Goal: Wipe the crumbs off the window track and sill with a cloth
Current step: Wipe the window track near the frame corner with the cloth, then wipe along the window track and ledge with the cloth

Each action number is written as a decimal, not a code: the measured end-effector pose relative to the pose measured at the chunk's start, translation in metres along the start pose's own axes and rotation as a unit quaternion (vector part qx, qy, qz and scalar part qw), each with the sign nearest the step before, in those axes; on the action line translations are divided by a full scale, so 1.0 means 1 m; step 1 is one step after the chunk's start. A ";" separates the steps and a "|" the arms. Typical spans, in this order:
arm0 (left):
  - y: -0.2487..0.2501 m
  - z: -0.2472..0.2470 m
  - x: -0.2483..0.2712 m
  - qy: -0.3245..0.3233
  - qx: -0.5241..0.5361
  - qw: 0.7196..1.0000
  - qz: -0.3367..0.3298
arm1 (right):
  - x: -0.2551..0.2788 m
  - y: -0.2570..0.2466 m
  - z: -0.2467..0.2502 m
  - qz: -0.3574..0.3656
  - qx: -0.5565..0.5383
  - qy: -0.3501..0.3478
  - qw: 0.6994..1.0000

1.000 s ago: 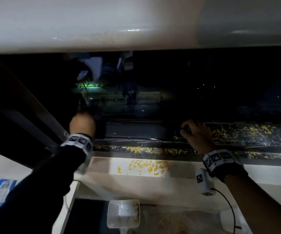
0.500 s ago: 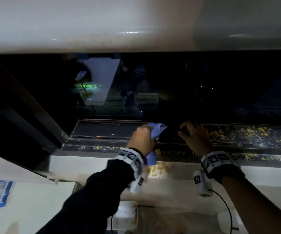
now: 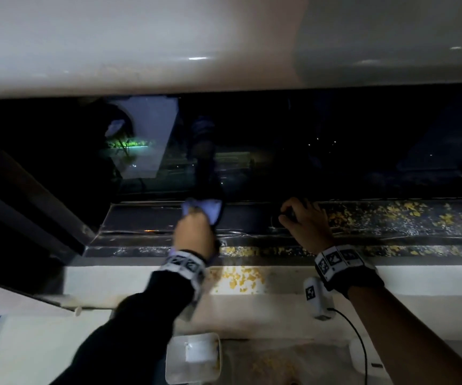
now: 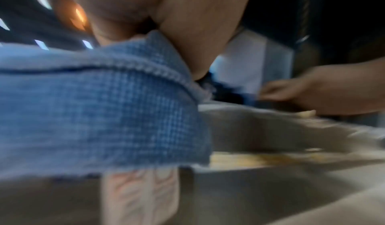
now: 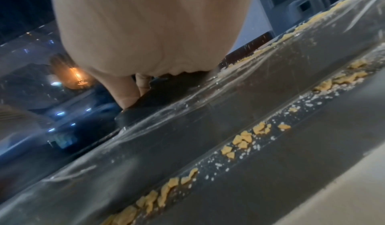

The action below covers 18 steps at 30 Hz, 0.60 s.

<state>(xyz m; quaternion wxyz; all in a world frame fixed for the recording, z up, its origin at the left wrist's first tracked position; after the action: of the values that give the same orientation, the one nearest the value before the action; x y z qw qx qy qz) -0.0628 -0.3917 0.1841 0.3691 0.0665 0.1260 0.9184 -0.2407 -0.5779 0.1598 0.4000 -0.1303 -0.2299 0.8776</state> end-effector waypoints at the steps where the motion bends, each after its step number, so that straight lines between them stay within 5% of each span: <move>1: 0.025 -0.009 0.000 -0.001 0.023 0.999 -0.026 | -0.001 0.000 0.000 0.000 0.000 -0.002 1.000; 6: 0.087 -0.005 0.008 -0.058 0.119 0.982 -0.137 | -0.002 0.001 0.004 -0.017 0.005 -0.037 0.999; 10: 0.072 0.014 -0.001 -0.055 0.224 0.967 -0.105 | 0.002 0.003 0.010 -0.006 -0.052 -0.058 0.997; 13: 0.074 0.026 -0.003 -0.053 0.361 0.929 -0.057 | 0.005 0.005 0.020 -0.028 -0.179 -0.086 0.980; 18: 0.114 0.035 -0.004 -0.075 0.514 0.854 -0.033 | 0.018 0.014 0.052 0.003 -0.267 0.067 0.961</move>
<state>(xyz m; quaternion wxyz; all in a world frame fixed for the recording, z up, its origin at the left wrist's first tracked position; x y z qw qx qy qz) -0.1271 -0.4673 0.2498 0.3209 0.3108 0.5541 0.7025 -0.2827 -0.5873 0.1968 0.3621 -0.2917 -0.4284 0.7748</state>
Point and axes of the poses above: each hand's wrist, its own x-axis away from the middle knuckle, its own z-axis out of the back of the hand, y = z × x, the point moved 3 cm from there along -x, towards the middle knuckle, and after that the axes turned 6 degrees about -z, right-handed, at the moved point
